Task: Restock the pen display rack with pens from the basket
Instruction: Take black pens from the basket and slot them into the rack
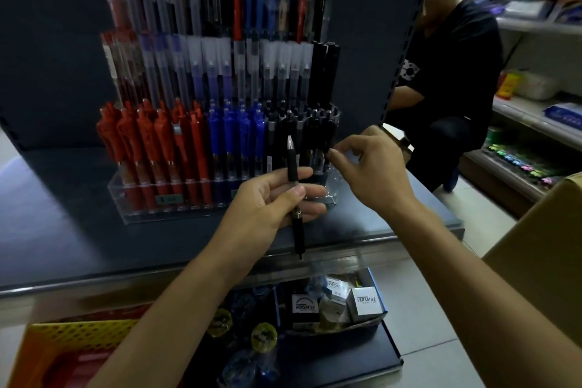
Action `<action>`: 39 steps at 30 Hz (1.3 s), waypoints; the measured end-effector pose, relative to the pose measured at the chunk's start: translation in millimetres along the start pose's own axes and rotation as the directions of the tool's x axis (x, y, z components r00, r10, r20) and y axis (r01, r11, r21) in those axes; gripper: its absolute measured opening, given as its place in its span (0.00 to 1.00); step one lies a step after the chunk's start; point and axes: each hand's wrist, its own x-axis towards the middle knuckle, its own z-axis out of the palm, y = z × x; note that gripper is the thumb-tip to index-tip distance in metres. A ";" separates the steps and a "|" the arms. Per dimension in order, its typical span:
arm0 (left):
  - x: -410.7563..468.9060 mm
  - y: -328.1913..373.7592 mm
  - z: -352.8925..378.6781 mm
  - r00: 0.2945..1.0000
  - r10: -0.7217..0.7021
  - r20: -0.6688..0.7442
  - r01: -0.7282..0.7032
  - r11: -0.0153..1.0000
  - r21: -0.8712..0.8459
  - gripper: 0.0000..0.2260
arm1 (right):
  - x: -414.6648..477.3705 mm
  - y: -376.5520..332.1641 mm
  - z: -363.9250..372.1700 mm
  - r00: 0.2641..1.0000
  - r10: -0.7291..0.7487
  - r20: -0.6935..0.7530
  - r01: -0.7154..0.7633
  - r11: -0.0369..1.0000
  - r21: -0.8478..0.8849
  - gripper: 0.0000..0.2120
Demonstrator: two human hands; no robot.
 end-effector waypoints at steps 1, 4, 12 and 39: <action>-0.6 -0.9 1.2 1.000 -0.001 -0.002 0.001 1.000 0.004 0.11 | -1.8 -1.3 -0.1 1.000 0.006 0.018 -0.005 1.000 -0.009 0.08; -2.9 -2.0 6.4 1.000 -0.006 0.010 0.006 1.000 0.019 0.11 | -8.6 -4.7 2.3 0.997 0.060 0.046 -0.059 0.998 -0.015 0.08; -13.0 7.7 6.0 0.998 0.001 -0.056 -0.005 0.997 -0.073 0.10 | -33.1 -15.7 -15.6 0.978 0.181 0.107 -0.192 0.975 0.109 0.11; -30.3 9.9 -5.5 0.997 0.057 -0.050 -0.049 0.987 0.156 0.11 | -88.6 -52.3 -9.2 0.923 -0.383 -0.035 0.384 0.913 0.140 0.19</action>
